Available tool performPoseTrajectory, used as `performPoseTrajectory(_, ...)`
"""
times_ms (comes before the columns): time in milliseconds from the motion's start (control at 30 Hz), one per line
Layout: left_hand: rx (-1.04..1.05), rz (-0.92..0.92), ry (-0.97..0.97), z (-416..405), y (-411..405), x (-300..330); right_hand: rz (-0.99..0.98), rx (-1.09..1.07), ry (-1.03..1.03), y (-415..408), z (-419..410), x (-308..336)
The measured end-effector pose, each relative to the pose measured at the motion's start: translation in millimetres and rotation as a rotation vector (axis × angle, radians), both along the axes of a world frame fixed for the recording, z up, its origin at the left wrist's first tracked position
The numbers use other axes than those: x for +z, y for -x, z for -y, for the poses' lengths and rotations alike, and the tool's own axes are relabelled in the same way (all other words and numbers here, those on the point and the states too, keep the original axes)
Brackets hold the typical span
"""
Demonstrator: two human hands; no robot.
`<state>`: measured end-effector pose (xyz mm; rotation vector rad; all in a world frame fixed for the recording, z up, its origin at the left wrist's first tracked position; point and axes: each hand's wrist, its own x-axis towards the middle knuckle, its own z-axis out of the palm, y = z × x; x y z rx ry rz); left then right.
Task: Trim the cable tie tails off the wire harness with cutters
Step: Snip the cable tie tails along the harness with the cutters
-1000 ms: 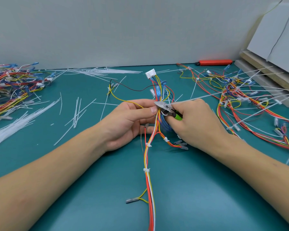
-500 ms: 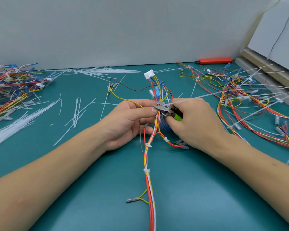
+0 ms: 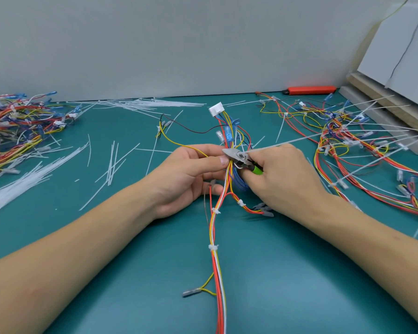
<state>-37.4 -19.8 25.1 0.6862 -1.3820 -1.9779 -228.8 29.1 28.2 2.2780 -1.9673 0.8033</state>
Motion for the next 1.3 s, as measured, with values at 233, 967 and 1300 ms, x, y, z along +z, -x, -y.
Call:
performPoseTrajectory(233, 0.012, -0.014, -0.01, 0.7, 0.1, -1.0, 0.043, 0.097, 0.054, 1.4, 1.2, 1.0)
performPoseTrajectory(967, -0.002, -0.013, 0.004, -0.1, -0.2, -1.1, -0.025, 0.007, -0.031, 1.1, 4.1, -0.2)
performPoseTrajectory(1300, 0.019, -0.012, -0.003, 0.8, 0.1, -1.6, 0.029, 0.087, 0.017, 4.0, 5.4, -2.5)
